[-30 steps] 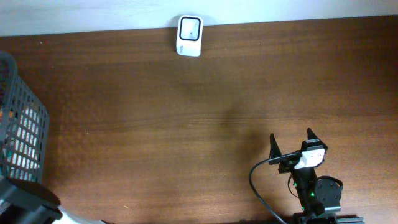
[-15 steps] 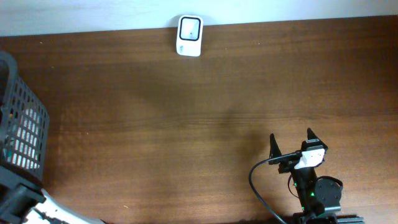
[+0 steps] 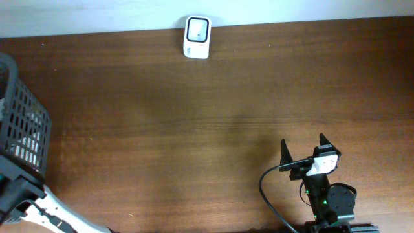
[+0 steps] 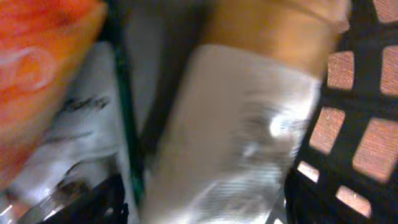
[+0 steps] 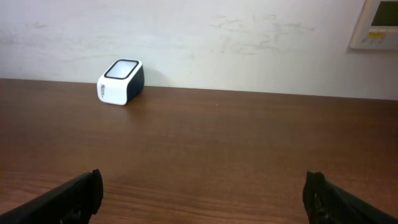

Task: Scan the item barcode
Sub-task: 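Reach the left gripper into the gray basket and grasp the white tube, then lift the white tube and carry it toward the white scanner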

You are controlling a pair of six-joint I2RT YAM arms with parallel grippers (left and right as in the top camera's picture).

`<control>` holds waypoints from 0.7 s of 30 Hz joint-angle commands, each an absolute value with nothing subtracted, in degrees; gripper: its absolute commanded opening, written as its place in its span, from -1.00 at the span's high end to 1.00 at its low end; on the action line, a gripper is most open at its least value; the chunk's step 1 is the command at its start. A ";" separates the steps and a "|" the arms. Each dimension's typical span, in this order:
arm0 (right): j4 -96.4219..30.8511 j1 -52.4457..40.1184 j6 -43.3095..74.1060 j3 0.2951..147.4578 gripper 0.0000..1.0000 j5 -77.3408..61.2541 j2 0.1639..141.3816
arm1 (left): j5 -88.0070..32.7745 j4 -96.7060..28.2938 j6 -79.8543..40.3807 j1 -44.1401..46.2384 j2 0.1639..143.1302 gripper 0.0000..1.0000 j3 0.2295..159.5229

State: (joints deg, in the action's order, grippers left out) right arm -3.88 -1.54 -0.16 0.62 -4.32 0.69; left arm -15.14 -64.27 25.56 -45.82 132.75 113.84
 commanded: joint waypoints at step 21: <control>-4.12 -1.87 -0.19 0.32 -0.97 -4.23 0.36 | -13.54 -79.31 11.94 -45.17 129.38 1.00 140.09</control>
State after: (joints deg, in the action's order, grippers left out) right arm -3.88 -1.54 -0.19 0.62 -4.32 0.69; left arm -12.88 -77.06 20.16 -45.10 134.56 132.20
